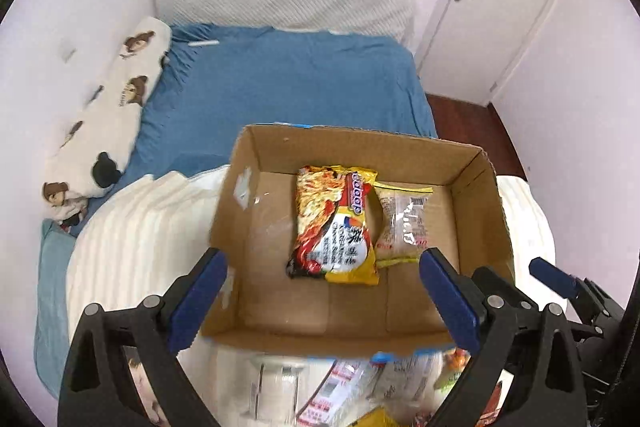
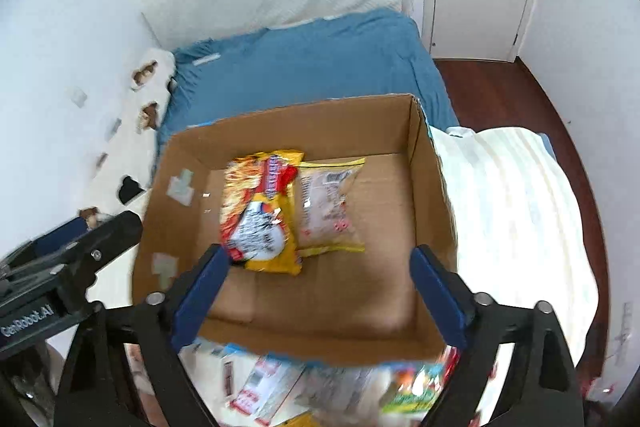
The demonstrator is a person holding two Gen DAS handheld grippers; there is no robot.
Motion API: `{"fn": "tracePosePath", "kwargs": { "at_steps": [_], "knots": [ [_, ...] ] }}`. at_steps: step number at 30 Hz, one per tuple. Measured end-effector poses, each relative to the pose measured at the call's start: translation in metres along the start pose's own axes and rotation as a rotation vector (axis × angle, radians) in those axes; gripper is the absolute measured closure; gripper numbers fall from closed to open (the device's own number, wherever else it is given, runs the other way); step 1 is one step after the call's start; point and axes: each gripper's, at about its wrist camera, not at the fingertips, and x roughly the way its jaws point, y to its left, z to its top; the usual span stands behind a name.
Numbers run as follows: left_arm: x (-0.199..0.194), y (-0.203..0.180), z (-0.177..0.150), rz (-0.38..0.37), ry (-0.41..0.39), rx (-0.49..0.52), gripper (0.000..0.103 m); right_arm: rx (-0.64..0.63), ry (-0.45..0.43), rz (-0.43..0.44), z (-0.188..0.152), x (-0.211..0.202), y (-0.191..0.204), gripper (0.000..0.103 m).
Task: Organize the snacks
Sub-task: 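Open both tools to drop the packs in the box and withdraw, then grasp the white pastry with the left tool while the right tool grasps the panda chip bag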
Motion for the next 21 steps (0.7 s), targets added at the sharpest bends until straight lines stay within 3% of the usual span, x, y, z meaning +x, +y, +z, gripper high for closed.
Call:
{"fn": "tracePosePath", "kwargs": {
  "at_steps": [4,8,14,21],
  "knots": [
    [-0.029,0.003,-0.035,0.013,-0.029,0.006,0.004,0.01,-0.012,0.058,-0.035,-0.025,0.001,0.031],
    [-0.035,0.012,-0.076,0.008,0.016,-0.034,0.004,0.033,0.036,0.105,-0.08,-0.031,-0.007,0.032],
    [-0.01,0.028,-0.142,0.043,0.137,-0.096,0.004,0.085,0.146,0.131,-0.153,-0.019,-0.033,0.032],
    [0.042,0.042,-0.173,0.104,0.254,-0.101,0.004,0.201,0.254,0.101,-0.187,0.018,-0.068,0.032]
  ]
}}
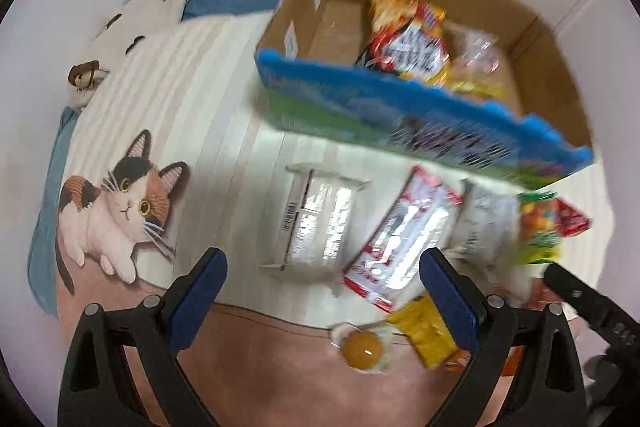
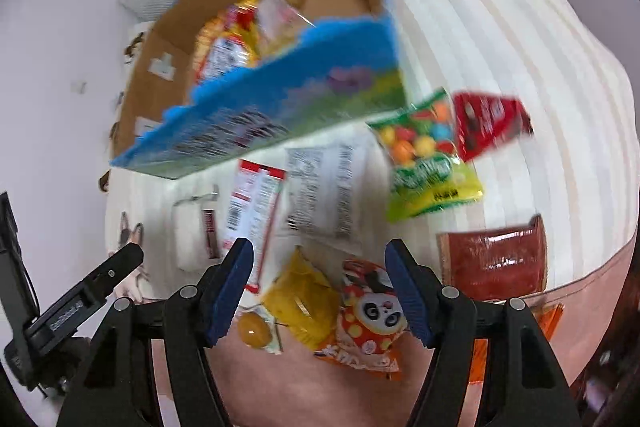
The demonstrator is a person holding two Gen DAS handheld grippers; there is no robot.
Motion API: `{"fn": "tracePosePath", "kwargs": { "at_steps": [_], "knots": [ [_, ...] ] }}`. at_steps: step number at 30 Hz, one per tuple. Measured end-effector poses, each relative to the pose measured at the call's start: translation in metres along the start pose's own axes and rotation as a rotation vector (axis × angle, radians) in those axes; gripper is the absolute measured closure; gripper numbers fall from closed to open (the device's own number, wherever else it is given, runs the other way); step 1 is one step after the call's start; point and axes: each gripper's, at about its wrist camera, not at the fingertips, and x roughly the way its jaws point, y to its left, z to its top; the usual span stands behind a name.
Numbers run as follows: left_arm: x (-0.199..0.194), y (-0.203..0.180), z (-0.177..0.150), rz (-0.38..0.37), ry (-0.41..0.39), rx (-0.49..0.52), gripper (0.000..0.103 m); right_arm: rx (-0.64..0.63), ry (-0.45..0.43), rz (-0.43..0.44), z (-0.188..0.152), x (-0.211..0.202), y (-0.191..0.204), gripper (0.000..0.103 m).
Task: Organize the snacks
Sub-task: 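Grasp the white pastry with the left tool while the right tool grasps the panda chip bag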
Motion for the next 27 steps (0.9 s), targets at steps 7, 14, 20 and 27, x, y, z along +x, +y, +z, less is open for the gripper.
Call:
{"fn": "tracePosePath", "kwargs": {
  "at_steps": [7,14,20,27],
  "knots": [
    [0.069,-0.007,0.013,0.067,0.122,0.105,0.004,0.114,0.014,-0.095,-0.022,0.005,-0.041,0.032],
    [0.097,-0.016,0.014,0.103,0.16,0.164,0.004,0.291,-0.026,-0.262,-0.057,-0.017,-0.111,0.026],
    [0.11,-0.016,0.009,0.086,0.157,0.168,0.027,0.344,0.005,-0.276,-0.076,-0.012,-0.129,0.025],
    [0.099,0.006,-0.024,0.018,0.177,0.129,0.045,0.253,-0.036,-0.196,-0.086,-0.022,-0.077,0.025]
  ]
}}
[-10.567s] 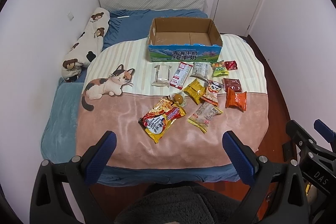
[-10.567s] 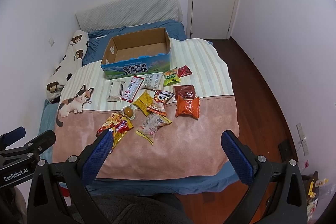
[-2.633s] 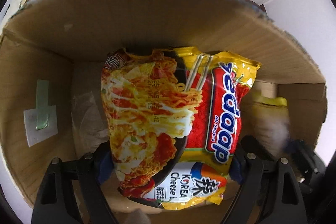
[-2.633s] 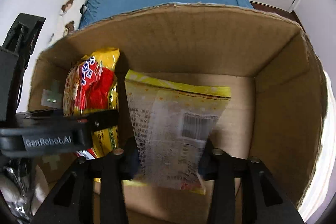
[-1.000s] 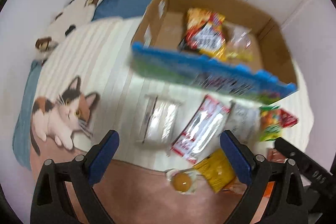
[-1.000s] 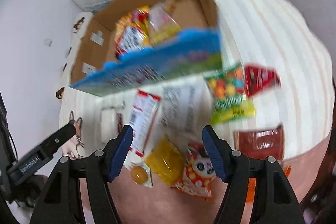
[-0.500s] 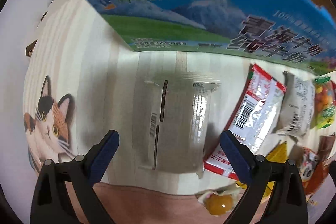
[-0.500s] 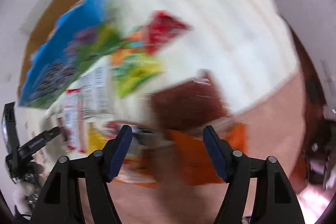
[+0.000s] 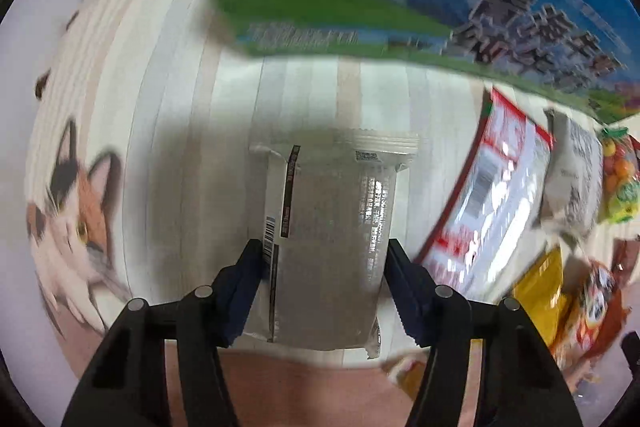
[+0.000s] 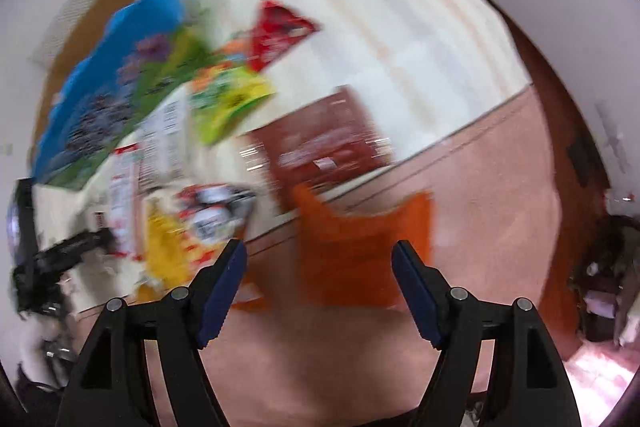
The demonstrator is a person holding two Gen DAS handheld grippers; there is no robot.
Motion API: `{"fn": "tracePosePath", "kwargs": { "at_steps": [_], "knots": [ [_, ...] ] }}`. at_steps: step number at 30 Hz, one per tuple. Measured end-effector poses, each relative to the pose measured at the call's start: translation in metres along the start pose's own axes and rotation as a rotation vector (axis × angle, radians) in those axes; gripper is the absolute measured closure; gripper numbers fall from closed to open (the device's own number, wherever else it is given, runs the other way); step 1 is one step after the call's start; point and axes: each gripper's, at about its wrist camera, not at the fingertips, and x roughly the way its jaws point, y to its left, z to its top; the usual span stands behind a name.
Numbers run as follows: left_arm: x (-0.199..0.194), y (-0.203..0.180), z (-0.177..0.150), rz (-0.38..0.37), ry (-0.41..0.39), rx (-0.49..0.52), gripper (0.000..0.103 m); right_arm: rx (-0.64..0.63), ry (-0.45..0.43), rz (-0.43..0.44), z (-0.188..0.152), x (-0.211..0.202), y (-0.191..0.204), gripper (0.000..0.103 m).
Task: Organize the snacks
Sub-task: 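Grasp the white pastry with the left tool while the right tool grasps the panda chip bag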
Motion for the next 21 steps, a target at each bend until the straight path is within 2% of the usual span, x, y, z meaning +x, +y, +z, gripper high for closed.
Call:
{"fn": "tracePosePath", "kwargs": {
  "at_steps": [5,9,11,12,16,21],
  "knots": [
    [0.001,0.026,-0.049,-0.041,0.047,-0.05,0.045,-0.031,0.07,0.075,0.0,0.033,0.045,0.025],
    [0.01,0.043,-0.085,-0.041,0.083,-0.078,0.045,-0.028,0.12,0.077,-0.004,0.069,0.065,0.026],
    [0.015,0.048,-0.097,-0.04,0.092,-0.085,0.045,-0.049,0.133,0.048,-0.006,0.086,0.073,0.039],
    [0.016,0.049,-0.1,-0.041,0.091,-0.085,0.045,-0.064,0.131,0.04,-0.007,0.089,0.076,0.049],
    [0.016,0.049,-0.113,-0.037,0.072,-0.081,0.044,-0.144,0.126,0.015,-0.019,0.091,0.083,0.052],
    [0.017,0.046,-0.124,-0.03,0.059,-0.075,0.044,-0.302,0.196,-0.038,-0.053,0.093,0.092,0.052]
  ]
}}
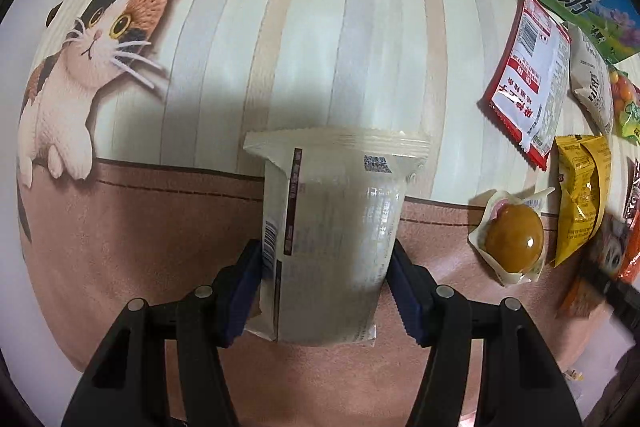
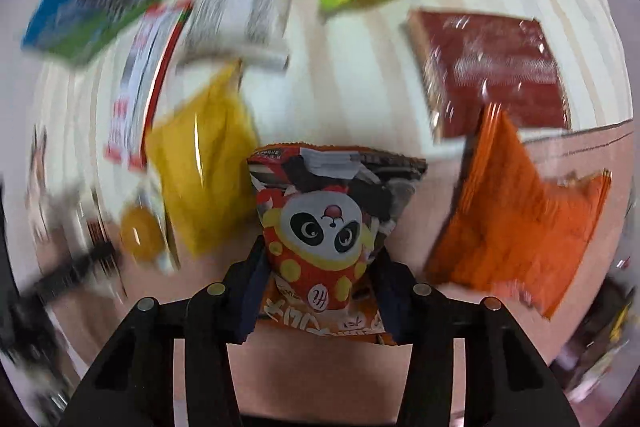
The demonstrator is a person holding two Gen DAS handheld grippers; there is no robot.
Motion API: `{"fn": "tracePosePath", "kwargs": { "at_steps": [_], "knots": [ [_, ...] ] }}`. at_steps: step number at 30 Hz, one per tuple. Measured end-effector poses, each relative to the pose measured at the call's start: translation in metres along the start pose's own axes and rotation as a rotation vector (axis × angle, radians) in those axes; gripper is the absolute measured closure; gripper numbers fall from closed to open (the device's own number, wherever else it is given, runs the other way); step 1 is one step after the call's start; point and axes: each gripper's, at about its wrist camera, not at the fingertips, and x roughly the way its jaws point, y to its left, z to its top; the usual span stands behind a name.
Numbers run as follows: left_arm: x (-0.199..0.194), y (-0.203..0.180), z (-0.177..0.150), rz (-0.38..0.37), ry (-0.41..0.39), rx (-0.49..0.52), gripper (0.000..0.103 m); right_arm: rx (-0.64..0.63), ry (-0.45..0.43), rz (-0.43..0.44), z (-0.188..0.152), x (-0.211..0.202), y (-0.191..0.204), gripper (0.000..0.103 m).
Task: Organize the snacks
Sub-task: 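Grasp the white pastry with the left tool while the right tool grasps the panda chip bag, then carry the pastry and panda chip bag into the box with both tools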
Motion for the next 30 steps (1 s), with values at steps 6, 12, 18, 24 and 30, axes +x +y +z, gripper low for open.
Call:
{"fn": "tracePosePath", "kwargs": {
  "at_steps": [6,12,18,24,30],
  "knots": [
    [0.008,-0.011,0.02,0.034,-0.004,0.029,0.043,-0.03,0.014,-0.016,-0.021,0.018,0.012,0.045],
    [0.008,-0.032,0.012,0.055,-0.016,0.036,0.045,-0.015,-0.025,-0.047,-0.029,0.022,0.016,0.053],
    [-0.014,-0.045,-0.004,0.027,-0.049,0.047,0.046,0.028,-0.056,0.028,-0.05,-0.001,0.008,0.059],
    [-0.064,-0.071,-0.012,-0.064,-0.108,0.067,0.046,0.015,-0.11,0.14,-0.055,-0.052,0.017,0.06],
    [-0.136,-0.099,0.019,-0.187,-0.201,0.105,0.046,-0.013,-0.197,0.295,-0.023,-0.129,0.035,0.06]
  ]
}}
